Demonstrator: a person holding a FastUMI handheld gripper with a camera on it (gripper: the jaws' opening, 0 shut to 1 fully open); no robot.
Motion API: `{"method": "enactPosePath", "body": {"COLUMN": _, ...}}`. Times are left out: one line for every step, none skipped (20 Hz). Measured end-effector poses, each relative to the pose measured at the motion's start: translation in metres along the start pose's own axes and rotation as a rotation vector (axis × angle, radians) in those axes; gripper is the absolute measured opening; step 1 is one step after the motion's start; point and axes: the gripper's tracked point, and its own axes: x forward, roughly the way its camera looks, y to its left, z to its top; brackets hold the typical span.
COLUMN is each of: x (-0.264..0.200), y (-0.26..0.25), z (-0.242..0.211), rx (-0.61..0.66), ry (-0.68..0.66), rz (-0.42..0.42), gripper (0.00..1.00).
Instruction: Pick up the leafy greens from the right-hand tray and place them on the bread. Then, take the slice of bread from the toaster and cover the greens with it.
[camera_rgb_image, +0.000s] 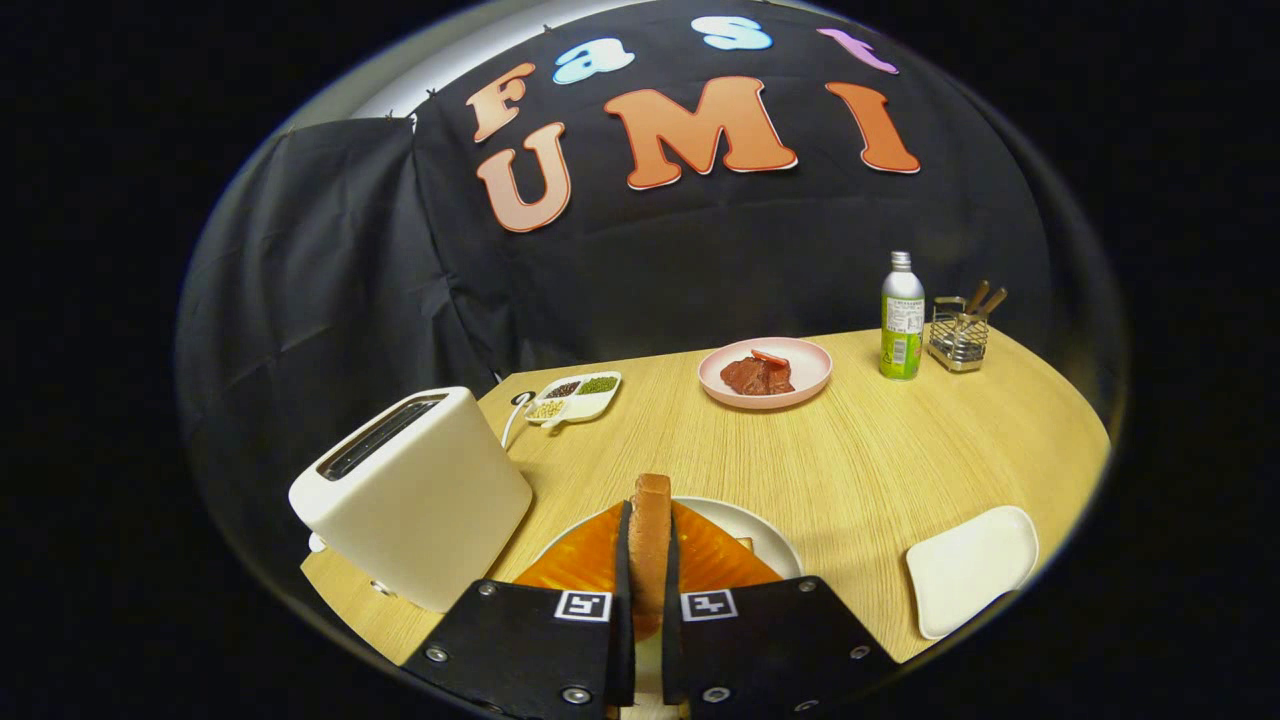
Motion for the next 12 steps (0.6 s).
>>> {"method": "enactPosePath", "body": {"x": -0.001, "y": -0.005, "z": -0.002, "rx": 0.001, "ry": 0.005, "rz": -0.012, "gripper": 0.11}}
{"method": "enactPosePath", "body": {"x": -0.001, "y": -0.009, "z": -0.004, "rx": 0.000, "ry": 0.011, "rz": -0.020, "gripper": 0.14}}
{"method": "enactPosePath", "body": {"x": -0.001, "y": -0.013, "z": -0.005, "rx": -0.002, "ry": 0.013, "rz": -0.028, "gripper": 0.15}}
{"method": "enactPosePath", "body": {"x": -0.001, "y": -0.017, "z": -0.006, "rx": -0.005, "ry": 0.014, "rz": -0.038, "gripper": 0.17}}
{"method": "enactPosePath", "body": {"x": -0.001, "y": -0.020, "z": -0.006, "rx": -0.007, "ry": 0.014, "rz": -0.046, "gripper": 0.19}}
{"method": "enactPosePath", "body": {"x": 0.000, "y": -0.024, "z": -0.007, "rx": -0.009, "ry": 0.016, "rz": -0.052, "gripper": 0.22}}
{"method": "enactPosePath", "body": {"x": 0.000, "y": -0.028, "z": -0.008, "rx": -0.016, "ry": 0.019, "rz": -0.061, "gripper": 0.24}}
{"method": "enactPosePath", "body": {"x": 0.000, "y": -0.033, "z": -0.008, "rx": -0.024, "ry": 0.019, "rz": -0.077, "gripper": 0.29}}
{"method": "enactPosePath", "body": {"x": -0.001, "y": -0.040, "z": -0.009, "rx": -0.031, "ry": 0.019, "rz": -0.095, "gripper": 0.32}}
{"method": "enactPosePath", "body": {"x": -0.001, "y": -0.047, "z": -0.009, "rx": -0.041, "ry": 0.018, "rz": -0.118, "gripper": 0.38}}
{"method": "enactPosePath", "body": {"x": -0.002, "y": -0.053, "z": -0.008, "rx": -0.046, "ry": 0.013, "rz": -0.132, "gripper": 0.39}}
{"method": "enactPosePath", "body": {"x": -0.003, "y": -0.057, "z": -0.005, "rx": -0.043, "ry": 0.007, "rz": -0.140, "gripper": 0.40}}
